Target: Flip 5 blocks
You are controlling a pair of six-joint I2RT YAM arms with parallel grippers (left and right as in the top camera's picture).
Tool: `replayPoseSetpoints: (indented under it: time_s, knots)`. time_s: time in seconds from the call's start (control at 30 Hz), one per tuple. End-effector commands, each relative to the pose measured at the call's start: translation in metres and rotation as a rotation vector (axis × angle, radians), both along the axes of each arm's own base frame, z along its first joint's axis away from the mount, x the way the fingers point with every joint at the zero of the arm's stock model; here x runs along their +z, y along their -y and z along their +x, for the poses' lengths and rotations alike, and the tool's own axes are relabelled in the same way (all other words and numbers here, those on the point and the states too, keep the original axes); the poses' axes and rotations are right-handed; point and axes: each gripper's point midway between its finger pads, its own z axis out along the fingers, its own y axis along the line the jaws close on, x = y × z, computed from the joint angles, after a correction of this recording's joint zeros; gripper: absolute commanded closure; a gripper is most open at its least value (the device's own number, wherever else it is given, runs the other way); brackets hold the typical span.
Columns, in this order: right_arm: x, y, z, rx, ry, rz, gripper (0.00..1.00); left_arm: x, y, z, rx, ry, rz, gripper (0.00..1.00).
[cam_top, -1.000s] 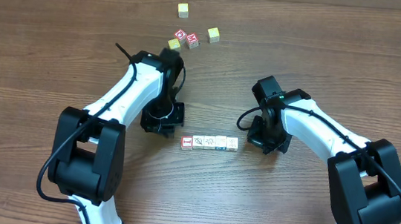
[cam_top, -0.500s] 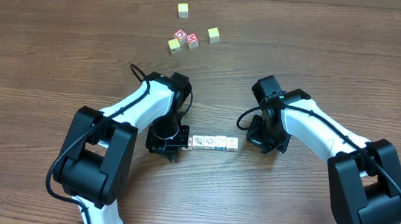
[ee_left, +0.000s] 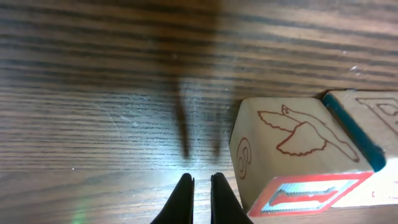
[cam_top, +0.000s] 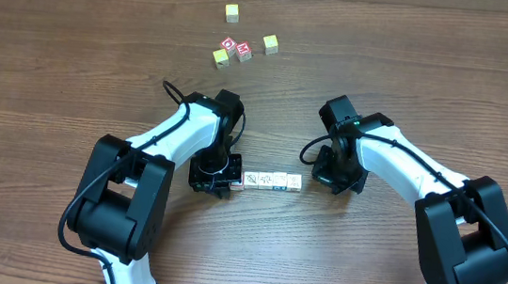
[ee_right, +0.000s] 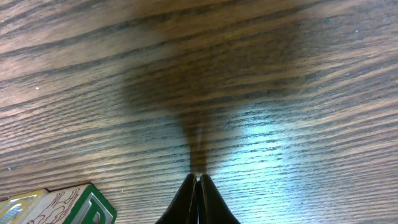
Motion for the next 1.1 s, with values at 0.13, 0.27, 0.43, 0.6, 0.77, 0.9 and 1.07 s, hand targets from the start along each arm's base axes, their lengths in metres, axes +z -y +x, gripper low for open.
replayPoseSetpoints:
  time_s: [0.13,0.27,0.43,0.6,0.77,0.9,1.07]
  knots:
    - [-0.001,0.002,-0.001,-0.006,0.0,-0.002,0.96,0.01,0.005,0.003,0.049,0.027,-0.018,0.96]
    - [-0.001,0.001,-0.001,-0.006,0.001,-0.001,0.96,0.022,0.006,0.007,0.064,0.065,-0.027,0.96]
    - [-0.001,0.002,-0.001,-0.006,0.0,-0.002,0.96,0.043,0.006,0.013,0.088,0.153,-0.01,0.96]
    - [-0.001,0.001,-0.001,-0.006,0.002,-0.001,0.96,0.053,0.011,0.011,0.058,0.224,0.057,0.96]
    - [-0.001,0.001,0.0,-0.006,0.003,0.0,0.96,0.046,0.023,-0.005,0.027,0.216,0.095,0.96]
    - [-0.001,0.001,0.0,-0.006,0.005,0.001,0.96,0.038,0.023,-0.014,0.026,0.216,0.135,0.96]
    - [-0.001,0.0,0.001,-0.006,0.01,0.003,0.96,0.024,0.022,-0.015,0.023,0.232,0.132,0.96]
